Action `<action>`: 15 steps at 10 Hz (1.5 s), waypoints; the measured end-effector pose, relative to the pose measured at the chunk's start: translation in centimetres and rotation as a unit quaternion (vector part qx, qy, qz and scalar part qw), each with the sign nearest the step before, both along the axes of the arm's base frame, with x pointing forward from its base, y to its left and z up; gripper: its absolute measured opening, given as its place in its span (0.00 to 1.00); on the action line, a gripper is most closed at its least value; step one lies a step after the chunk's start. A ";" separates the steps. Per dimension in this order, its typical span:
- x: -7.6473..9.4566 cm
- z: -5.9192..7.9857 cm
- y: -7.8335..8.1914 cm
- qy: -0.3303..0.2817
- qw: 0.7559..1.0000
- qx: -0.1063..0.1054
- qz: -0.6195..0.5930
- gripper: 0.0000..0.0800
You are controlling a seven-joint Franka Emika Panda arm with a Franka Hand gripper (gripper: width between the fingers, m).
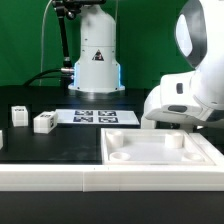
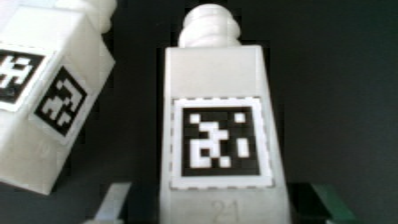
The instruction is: Assemble one leg
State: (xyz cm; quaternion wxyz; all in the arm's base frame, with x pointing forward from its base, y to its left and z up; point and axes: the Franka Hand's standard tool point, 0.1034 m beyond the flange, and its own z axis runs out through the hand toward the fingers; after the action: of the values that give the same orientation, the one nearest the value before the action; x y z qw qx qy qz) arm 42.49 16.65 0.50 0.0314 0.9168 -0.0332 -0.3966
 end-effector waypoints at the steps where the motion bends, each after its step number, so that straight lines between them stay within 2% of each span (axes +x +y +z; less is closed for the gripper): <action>1: 0.1 0.2 -0.2 0.000 1.000 0.004 0.009 0.36; 2: 1.0 1.9 -0.6 -0.007 0.999 0.017 0.027 0.36; 3: 1.6 4.3 -1.0 -0.017 0.999 0.022 0.027 0.36; 5: 2.8 7.5 -1.7 -0.043 0.998 0.021 0.033 0.36; 7: 2.3 7.2 -1.8 -0.042 0.998 0.021 0.033 0.36; 8: 3.7 6.9 -1.4 -0.098 0.994 0.027 0.033 0.36; 9: 3.6 7.2 -1.5 -0.126 0.991 0.032 0.035 0.36; 10: 4.8 7.6 -1.9 -0.167 0.984 0.041 0.041 0.36; 11: 6.3 9.6 -2.6 -0.202 0.977 0.037 0.052 0.36; 12: 7.4 11.1 -3.2 -0.220 0.972 0.044 0.063 0.36; 13: 8.8 11.4 -3.5 -0.258 0.963 0.044 0.063 0.36; 15: 8.8 11.0 -3.0 -0.314 0.946 0.052 0.065 0.36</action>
Offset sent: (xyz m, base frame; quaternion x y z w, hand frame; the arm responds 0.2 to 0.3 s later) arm 0.0076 -0.0264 0.0768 -0.0145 -0.0099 -0.0362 0.9992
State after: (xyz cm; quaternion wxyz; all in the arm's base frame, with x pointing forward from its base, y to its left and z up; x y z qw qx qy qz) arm 51.28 13.63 11.47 -0.0025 0.9955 0.0386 -0.0868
